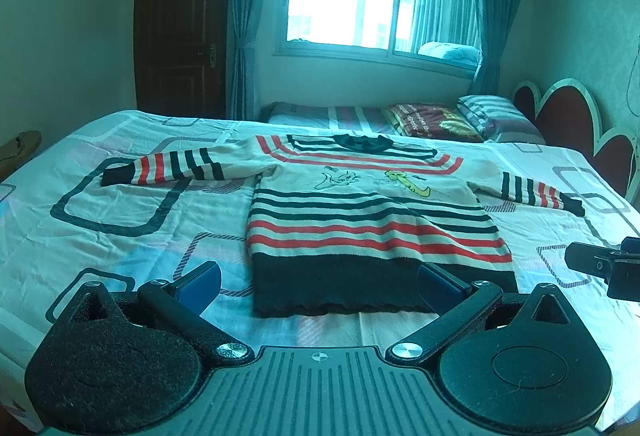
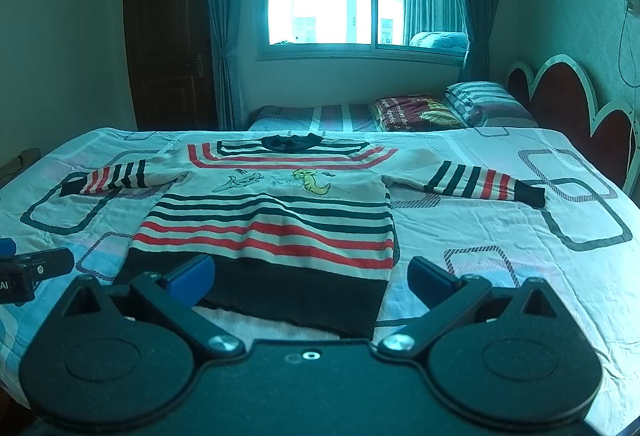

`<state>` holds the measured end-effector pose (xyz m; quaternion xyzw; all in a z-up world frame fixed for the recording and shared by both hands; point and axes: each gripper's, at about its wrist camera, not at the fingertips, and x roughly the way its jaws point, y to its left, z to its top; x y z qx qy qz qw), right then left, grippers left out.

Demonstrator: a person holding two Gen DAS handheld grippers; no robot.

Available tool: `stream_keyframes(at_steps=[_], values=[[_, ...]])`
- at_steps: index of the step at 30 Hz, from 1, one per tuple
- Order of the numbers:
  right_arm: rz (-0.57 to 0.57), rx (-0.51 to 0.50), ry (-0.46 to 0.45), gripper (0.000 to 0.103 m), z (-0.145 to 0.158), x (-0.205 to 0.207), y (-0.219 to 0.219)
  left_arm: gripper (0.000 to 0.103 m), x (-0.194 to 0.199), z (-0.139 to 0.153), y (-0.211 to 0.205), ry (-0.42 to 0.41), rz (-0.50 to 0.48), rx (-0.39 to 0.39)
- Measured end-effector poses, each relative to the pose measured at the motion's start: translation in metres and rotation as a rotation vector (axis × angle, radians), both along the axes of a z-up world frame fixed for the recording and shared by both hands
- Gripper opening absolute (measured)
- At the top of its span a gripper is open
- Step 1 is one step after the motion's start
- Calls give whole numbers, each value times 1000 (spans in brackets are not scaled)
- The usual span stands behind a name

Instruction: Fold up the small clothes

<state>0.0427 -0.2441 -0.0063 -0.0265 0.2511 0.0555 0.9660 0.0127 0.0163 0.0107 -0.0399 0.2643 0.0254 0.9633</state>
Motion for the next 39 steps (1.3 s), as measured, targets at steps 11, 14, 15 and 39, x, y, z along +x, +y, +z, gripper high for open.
stream_keyframes(at_steps=[11, 14, 15, 39], values=[[4, 1, 0, 102, 1, 0, 2, 103, -1, 0, -2, 0, 0, 2], [5, 0, 0, 103, 1, 0, 2, 103, 0, 0, -2, 0, -2, 3], [6, 0, -2, 102, 1, 0, 2, 103, -1, 0, -2, -1, 0, 2], [-233, 164, -94, 102, 7, 83, -111, 103, 114, 7, 18, -158, 102, 16]])
